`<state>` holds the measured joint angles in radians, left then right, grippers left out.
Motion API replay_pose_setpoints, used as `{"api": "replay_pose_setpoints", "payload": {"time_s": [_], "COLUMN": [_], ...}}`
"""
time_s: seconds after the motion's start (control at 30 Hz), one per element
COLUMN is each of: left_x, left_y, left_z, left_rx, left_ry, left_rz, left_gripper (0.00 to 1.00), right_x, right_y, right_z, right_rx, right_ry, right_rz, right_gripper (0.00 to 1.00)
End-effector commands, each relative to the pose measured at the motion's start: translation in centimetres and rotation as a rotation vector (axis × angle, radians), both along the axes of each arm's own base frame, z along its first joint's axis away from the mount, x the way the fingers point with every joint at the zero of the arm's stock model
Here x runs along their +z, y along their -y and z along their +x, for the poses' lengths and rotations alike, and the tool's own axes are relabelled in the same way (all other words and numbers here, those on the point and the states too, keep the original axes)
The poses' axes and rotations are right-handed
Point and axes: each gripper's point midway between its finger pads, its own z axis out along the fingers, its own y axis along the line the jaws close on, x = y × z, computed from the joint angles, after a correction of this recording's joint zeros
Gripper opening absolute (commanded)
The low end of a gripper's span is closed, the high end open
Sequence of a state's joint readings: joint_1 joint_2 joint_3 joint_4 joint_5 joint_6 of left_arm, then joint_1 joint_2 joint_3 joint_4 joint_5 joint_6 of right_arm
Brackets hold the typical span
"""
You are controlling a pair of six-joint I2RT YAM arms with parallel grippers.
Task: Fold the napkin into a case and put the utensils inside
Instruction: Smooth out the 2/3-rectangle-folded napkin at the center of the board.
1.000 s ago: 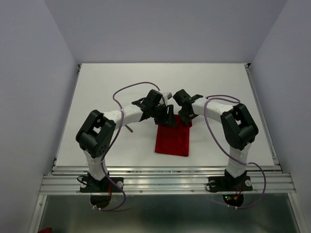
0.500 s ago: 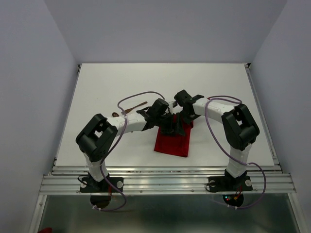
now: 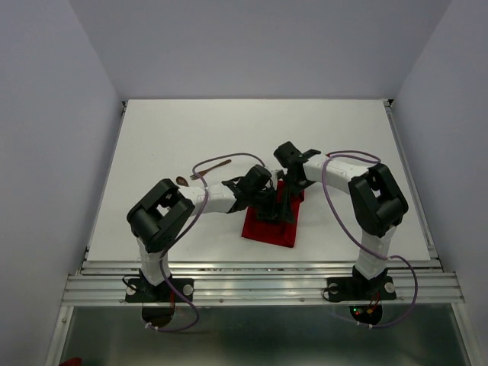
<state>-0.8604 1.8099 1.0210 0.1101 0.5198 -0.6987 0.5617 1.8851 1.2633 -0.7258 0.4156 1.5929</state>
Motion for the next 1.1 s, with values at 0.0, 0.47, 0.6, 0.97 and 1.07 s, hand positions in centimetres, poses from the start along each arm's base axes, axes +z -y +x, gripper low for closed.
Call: {"api": "replay_pose_setpoints", "payload": {"time_s": [0.0,0.47,0.6,0.97,1.07], "left_x": [-0.9,-3.6,-3.8,-3.0,-2.6], "left_y": [0.5,0.6,0.6,0.8,0.7], "left_z": [-0.2,1.1,1.1,2.0,2.5], "left_rx": [-0.001,0.036,0.035,0.074,0.101], "left_ry": [0.004,0.032,0.030,0.051,0.071], "left_rz": [-0.014,0.034,0.038,0.037,0.042], "left_gripper": [0.85,0.50,0.47,0.70,0.70], "right_x": [-0.2,-1.2,-1.1,-0.8,-0.6], "right_y": [1.8,2.2,2.2,2.0,2.0], "right_z": [-1.5,-2.5,-2.4,-2.2,-2.2], "right_rx": [-0.008,-0.005,-0.003,0.005,0.004], "right_ry": [-0.036,-0.055,-0.056,-0.055,-0.051], "right_rz": [-0.071,-0.070,-0.074,-0.069,-0.070], "right_gripper": [0.01,0.01,0.01,0.01,0.01]}}
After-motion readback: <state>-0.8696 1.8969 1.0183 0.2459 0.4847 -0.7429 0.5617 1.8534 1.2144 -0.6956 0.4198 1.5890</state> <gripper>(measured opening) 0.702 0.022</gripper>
